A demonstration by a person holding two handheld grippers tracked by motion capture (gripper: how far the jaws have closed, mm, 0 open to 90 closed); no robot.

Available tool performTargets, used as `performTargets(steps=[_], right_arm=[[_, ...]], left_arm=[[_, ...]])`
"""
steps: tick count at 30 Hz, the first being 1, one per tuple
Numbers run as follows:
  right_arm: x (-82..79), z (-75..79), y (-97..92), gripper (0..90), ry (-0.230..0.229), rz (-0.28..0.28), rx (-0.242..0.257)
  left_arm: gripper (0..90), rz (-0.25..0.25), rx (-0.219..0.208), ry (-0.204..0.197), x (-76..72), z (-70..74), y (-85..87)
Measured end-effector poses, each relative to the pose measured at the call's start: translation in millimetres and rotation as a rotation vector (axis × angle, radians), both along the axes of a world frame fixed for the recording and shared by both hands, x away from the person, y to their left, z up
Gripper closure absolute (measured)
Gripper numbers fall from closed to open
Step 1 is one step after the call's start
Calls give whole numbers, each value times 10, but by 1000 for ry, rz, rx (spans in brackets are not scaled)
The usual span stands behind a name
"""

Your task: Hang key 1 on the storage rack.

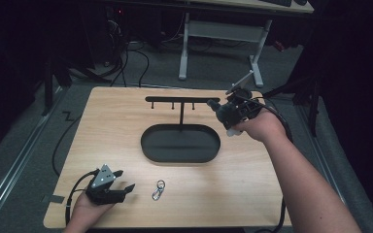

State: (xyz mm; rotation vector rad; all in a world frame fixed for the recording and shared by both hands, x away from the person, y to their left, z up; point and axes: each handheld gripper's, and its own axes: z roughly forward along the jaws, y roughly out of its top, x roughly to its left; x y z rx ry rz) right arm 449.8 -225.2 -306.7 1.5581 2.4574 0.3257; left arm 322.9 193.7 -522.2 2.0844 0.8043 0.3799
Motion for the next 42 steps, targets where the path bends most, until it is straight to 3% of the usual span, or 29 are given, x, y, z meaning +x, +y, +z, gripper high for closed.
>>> performTargets(steps=[6, 16, 36, 38, 40, 42], right_arm=[[27, -72, -44, 454, 5, -17, -2], [57, -439, -64, 452, 55, -19, -12], [319, -833, 65, 427, 61, -9, 7], [332, -846, 67, 410, 55, -15, 10], [353, -885, 65, 286, 59, -37, 22], [358, -910, 57, 225, 63, -39, 21]], left_arm=[[311, -2, 1, 1, 3, -3, -1], [311, -4, 5, 5, 4, -11, -8], [312, -8, 9, 3, -6, -13, -11], [312, -8, 10, 2, -6, -12, -12], [312, -13, 14, 4, -7, -10, -14], [312, -14, 14, 3, -7, -9, -15]])
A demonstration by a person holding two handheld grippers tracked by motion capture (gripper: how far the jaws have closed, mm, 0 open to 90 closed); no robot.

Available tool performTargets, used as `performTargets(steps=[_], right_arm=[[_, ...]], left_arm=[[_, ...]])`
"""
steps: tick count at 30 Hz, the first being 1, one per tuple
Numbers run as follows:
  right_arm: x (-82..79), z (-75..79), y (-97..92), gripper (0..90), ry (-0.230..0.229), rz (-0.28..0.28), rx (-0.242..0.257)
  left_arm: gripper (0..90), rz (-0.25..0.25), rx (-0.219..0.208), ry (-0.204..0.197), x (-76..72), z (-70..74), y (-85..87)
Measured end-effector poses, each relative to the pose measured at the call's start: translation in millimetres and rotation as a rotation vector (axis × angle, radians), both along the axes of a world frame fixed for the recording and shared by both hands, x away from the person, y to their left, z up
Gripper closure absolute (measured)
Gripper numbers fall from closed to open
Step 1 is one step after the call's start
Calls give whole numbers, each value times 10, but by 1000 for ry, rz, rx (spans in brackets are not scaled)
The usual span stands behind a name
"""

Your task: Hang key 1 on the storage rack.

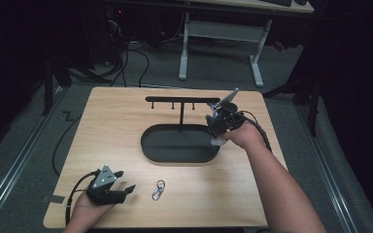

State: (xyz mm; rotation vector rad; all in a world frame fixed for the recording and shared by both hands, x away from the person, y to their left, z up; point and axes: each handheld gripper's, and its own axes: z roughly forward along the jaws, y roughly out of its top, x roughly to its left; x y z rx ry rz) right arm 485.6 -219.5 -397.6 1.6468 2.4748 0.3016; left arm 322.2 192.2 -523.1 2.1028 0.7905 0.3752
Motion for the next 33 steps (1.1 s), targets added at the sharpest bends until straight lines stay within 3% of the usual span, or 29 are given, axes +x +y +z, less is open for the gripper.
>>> performTargets(steps=[2, 8, 11, 13, 17, 19, 20, 24, 25, 27, 28, 29, 30, 33], right_arm=[[-21, 2, -14, 183, -7, -9, 8], [-197, 78, -124, 188, -44, -8, 51], [-358, 45, -182, 212, -96, 7, 64], [-475, -20, -221, 241, -109, 17, 72], [-733, -214, -254, 282, -179, 40, 70], [-781, -248, -259, 286, -193, 43, 74], [-899, -349, -280, 288, -215, 25, 89], [-1124, -510, -291, 304, -291, 21, 113], [-1124, -510, -291, 304, -291, 21, 113], [-1230, -578, -300, 308, -329, 17, 131], [-1327, -647, -313, 319, -377, 17, 144], [-1327, -647, -313, 319, -377, 17, 144], [-1421, -717, -324, 324, -411, 7, 164], [-1535, -823, -338, 331, -454, -7, 190]], left_arm=[[310, -3, -8, 3, -3, 3, -2], [309, -20, -9, 2, -31, 8, -41], [308, -27, -9, 3, -38, 7, -66], [309, -32, -5, 6, -41, 4, -83], [311, -44, 2, 18, -52, 4, -125], [312, -45, 4, 18, -58, 6, -136], [312, -50, 10, 19, -73, 13, -153], [315, -57, 19, 21, -98, 15, -181], [315, -59, 20, 23, -107, 13, -191], [315, -64, 25, 26, -124, 13, -213], [317, -68, 27, 28, -140, 12, -233], [318, -68, 27, 28, -140, 12, -233], [318, -72, 29, 30, -156, 10, -258], [319, -79, 33, 36, -176, 5, -291]])
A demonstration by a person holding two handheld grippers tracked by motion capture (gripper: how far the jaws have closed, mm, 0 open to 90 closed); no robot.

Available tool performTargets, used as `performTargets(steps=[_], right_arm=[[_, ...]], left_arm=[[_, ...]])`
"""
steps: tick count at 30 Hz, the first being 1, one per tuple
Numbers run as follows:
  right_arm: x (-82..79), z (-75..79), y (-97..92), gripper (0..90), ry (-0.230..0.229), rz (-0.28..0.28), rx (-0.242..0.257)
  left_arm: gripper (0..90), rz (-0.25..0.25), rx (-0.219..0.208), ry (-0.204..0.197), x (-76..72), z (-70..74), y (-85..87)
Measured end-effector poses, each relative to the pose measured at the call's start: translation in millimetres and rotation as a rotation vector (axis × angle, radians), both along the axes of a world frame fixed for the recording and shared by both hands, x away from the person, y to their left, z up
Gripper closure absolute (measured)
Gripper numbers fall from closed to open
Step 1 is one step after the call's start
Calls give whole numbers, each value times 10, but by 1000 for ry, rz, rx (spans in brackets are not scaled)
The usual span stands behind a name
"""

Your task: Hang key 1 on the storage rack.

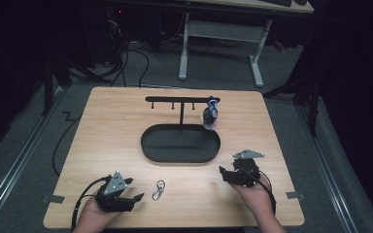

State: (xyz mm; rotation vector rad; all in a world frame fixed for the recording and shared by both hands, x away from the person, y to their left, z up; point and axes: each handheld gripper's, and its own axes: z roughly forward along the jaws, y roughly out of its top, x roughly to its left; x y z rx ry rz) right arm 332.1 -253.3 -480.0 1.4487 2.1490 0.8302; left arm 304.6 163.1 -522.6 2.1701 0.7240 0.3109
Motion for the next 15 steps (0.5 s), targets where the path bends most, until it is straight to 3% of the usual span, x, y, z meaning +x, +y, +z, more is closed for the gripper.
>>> performTargets(steps=[4, 8, 10, 12, 15], right_arm=[[-158, -132, -20, 333, -61, -12, 11], [-330, -225, -76, 356, -158, -43, 22], [-379, -229, -142, 349, -144, -52, 36], [-401, -228, -200, 351, -164, -72, 12], [-386, -263, -281, 352, -144, -97, 52]], left_arm=[[320, -11, 0, 4, -32, -7, -55], [322, -24, 4, 13, -46, -16, -103], [325, -28, 0, 18, -48, -21, -137], [326, -30, 1, 21, -53, -23, -154], [330, -39, 8, 22, -76, -26, -210]])
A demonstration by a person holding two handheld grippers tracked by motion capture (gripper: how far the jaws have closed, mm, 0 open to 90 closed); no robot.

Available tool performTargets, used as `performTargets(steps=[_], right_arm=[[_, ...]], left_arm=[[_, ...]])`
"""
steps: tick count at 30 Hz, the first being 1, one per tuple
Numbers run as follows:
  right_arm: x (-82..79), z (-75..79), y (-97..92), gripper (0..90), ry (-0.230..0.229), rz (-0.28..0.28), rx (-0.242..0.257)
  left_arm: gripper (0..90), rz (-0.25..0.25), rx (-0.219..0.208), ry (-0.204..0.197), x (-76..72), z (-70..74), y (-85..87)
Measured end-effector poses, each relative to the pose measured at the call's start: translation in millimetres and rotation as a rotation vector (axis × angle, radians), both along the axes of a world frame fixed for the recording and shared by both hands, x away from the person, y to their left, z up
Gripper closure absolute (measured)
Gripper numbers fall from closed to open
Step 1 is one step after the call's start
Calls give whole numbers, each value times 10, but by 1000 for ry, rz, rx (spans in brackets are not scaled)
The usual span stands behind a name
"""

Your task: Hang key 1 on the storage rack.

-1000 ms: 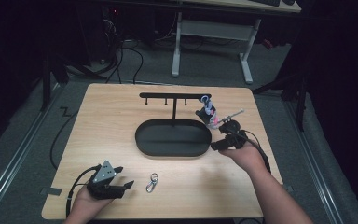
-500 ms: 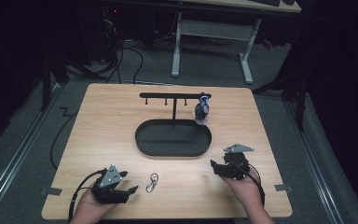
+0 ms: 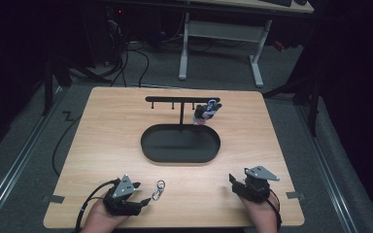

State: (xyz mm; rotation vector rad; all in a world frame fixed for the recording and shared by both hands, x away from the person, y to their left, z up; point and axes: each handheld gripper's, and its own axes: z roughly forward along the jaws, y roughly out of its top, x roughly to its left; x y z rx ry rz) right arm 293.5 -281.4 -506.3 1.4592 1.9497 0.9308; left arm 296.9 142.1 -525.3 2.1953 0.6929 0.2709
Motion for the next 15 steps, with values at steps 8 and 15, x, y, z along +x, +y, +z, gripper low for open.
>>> performTargets(steps=[8, 15], right_arm=[[15, -33, 61, 355, 21, 27, -9], [13, -44, 83, 359, 34, 35, 2]], left_arm=[[378, -1, -33, 36, -20, -13, -108], [597, 19, -45, 39, -19, -28, -236]])
